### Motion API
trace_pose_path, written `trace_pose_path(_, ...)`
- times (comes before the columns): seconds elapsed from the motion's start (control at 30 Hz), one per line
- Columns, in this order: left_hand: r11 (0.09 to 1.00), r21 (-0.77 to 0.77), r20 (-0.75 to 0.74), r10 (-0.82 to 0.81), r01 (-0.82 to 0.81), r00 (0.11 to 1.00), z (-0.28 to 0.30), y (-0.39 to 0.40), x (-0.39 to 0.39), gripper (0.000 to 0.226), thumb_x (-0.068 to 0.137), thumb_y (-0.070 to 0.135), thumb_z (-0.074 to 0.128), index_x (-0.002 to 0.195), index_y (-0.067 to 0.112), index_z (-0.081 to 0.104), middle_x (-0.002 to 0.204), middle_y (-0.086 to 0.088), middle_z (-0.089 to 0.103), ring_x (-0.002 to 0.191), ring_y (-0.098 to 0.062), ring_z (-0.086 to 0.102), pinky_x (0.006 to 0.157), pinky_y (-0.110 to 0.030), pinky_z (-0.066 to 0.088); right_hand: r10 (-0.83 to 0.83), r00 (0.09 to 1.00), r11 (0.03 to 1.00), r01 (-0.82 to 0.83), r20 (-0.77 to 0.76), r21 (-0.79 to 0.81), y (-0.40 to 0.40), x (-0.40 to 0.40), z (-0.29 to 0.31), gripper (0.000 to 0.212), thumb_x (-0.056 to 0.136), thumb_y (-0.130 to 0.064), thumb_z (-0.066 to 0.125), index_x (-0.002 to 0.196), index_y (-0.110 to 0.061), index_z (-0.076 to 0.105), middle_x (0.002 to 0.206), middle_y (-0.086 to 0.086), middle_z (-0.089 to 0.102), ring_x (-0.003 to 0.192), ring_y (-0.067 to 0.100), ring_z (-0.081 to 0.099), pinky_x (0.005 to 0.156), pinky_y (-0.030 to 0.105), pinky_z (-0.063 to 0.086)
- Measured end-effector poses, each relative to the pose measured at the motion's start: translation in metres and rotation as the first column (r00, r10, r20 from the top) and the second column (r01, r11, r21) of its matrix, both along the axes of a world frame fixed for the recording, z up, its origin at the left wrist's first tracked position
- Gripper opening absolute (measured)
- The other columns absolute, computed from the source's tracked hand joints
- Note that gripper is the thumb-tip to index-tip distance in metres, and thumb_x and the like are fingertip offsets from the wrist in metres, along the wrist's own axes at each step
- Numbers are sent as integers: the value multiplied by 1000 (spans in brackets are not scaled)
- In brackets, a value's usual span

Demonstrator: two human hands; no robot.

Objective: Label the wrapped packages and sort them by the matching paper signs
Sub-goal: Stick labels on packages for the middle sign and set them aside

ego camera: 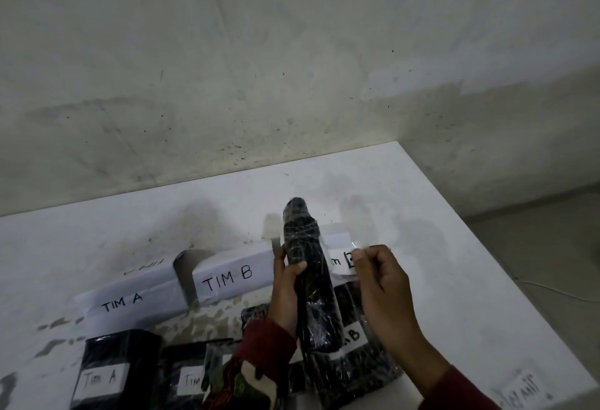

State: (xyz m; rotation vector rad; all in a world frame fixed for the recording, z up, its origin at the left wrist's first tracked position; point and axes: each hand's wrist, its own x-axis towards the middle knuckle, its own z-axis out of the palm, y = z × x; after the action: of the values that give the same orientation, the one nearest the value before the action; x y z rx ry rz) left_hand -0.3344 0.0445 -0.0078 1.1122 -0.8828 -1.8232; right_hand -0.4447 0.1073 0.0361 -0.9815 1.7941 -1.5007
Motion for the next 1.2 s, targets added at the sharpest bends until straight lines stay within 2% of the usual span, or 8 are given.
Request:
trace_pose_path(0.13,1000,-5,-45,-30,30,999,6,2,-4,41,91,14,39,131,15,45,121,-20,59,103,-34,59,73,-35,52,55,994,998,-56,91,18,-2,5,-3,28,89,-22,56,74,-1,47,71,8,47,66,11,48,61,17,41)
trace_pose_path(0.27,999,13,-49,-45,46,998,9,2,-5,66,73,43,51,131,11,45,117,-21,62,104,-36,61,83,-42,53,60,997,998,-61,53,20,-2,8,-4,34,85,-20,63,60,-19,40,57,-7,42,53,-2,48,49,7,38)
trace_pose_path(0.4,995,-79,-128,-77,67,989,9,2,-3,45,85,44,35,112,15,58,89,-6,74,77,-20,70,59,-26,55,52,999,998,-53,12,36,-2,10,-4,33,83,-22,65,60,-21,41,60,-2,49,56,7,49,50,13,41)
trace_pose_path(0.57,988,-133,-178,-102,79,979,16,6,-1,93,54,79,61,128,27,43,105,-1,72,93,-20,69,68,-28,56,36,998,999,-33,-59,43,-1,11,-5,34,82,-22,66,60,-21,40,48,-11,41,45,3,38,43,10,33)
trace_pose_path(0.67,985,-154,-176,-99,72,979,14,7,-2,99,56,58,74,139,24,32,118,-12,64,105,-30,63,82,-47,54,19,997,999,-17,-69,30,-1,12,-5,31,83,-21,66,62,-20,42,54,-7,39,45,2,41,43,9,35)
trace_pose_path(0.77,993,-96,-214,-89,70,973,7,5,-1,92,56,36,72,138,28,32,109,-8,68,97,-28,66,73,-40,56,24,996,999,-20,-88,42,-1,12,-4,29,83,-22,66,65,-18,44,56,-5,40,47,2,43,44,10,36)
trace_pose_path(0.97,975,-150,-13,-170,166,985,8,4,1,111,42,59,81,136,39,24,120,2,60,105,-18,63,89,-44,52,46,988,998,-37,-149,58,1,12,-2,30,82,-25,67,65,-22,43,56,-6,41,51,1,44,47,13,38)
trace_pose_path(1.2,999,2,-161,-42,43,986,4,0,0,58,77,8,48,131,29,42,97,-7,70,80,-24,68,59,-33,55,24,991,997,-14,-129,80,0,13,-3,25,81,-22,68,68,-20,47,59,-6,47,53,-2,49,46,9,39)
